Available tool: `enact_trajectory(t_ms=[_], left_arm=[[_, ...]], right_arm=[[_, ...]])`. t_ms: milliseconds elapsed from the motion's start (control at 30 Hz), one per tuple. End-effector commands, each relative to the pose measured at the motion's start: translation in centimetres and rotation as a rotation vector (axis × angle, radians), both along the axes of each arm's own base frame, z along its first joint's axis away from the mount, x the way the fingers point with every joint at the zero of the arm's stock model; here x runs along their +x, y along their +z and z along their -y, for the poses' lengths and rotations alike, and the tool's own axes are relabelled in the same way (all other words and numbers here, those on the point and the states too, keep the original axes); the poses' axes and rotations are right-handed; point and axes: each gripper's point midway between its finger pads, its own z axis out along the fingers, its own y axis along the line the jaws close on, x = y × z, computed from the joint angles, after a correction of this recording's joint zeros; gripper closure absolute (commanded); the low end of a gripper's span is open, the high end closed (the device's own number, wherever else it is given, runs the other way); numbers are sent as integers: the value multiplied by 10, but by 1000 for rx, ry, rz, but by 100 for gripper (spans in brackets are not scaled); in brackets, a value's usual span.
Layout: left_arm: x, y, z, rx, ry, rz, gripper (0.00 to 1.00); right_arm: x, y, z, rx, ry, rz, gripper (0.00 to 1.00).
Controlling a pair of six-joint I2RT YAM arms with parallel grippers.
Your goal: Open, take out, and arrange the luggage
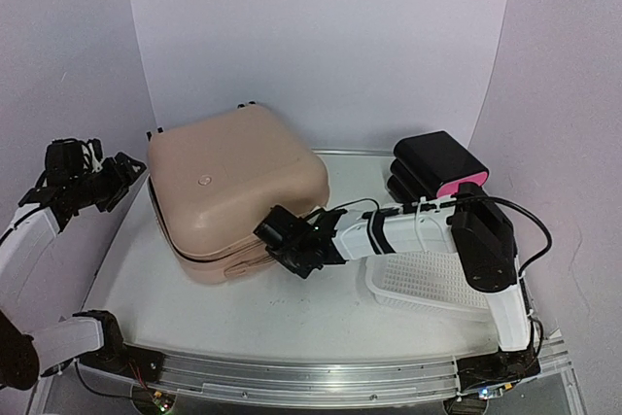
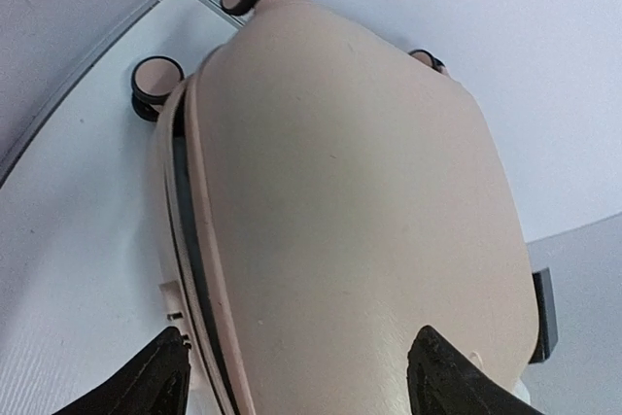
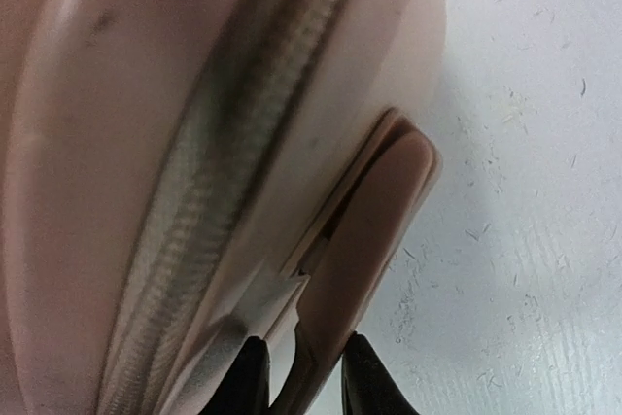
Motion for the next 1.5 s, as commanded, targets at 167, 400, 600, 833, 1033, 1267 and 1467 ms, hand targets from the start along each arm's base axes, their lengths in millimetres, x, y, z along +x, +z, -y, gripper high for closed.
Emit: enact_trajectory(t_ms=[167, 400, 600, 833, 1033, 1267, 1467], left_arm=[[-44, 49, 45, -54, -254, 151, 16], [-36, 21, 15, -168, 10, -53, 14], [-8, 6, -4, -333, 200, -189, 2], [23, 15, -19, -500, 325, -140, 1], [29, -42, -16, -696, 458, -343, 2], [72, -16, -22, -567, 337, -199, 31], [76, 22, -26, -506, 293, -67, 65]], right_arm=[[0, -55, 82, -311, 297, -87, 100], [25, -36, 136, -426, 501, -115, 100], [39, -26, 133, -319, 656, -144, 100], [42, -15, 118, -246, 729, -131, 100], [46, 0, 108, -231, 786, -81, 100], [44, 15, 96, -215, 888, -26, 100], [39, 54, 105, -264, 957, 73, 54]])
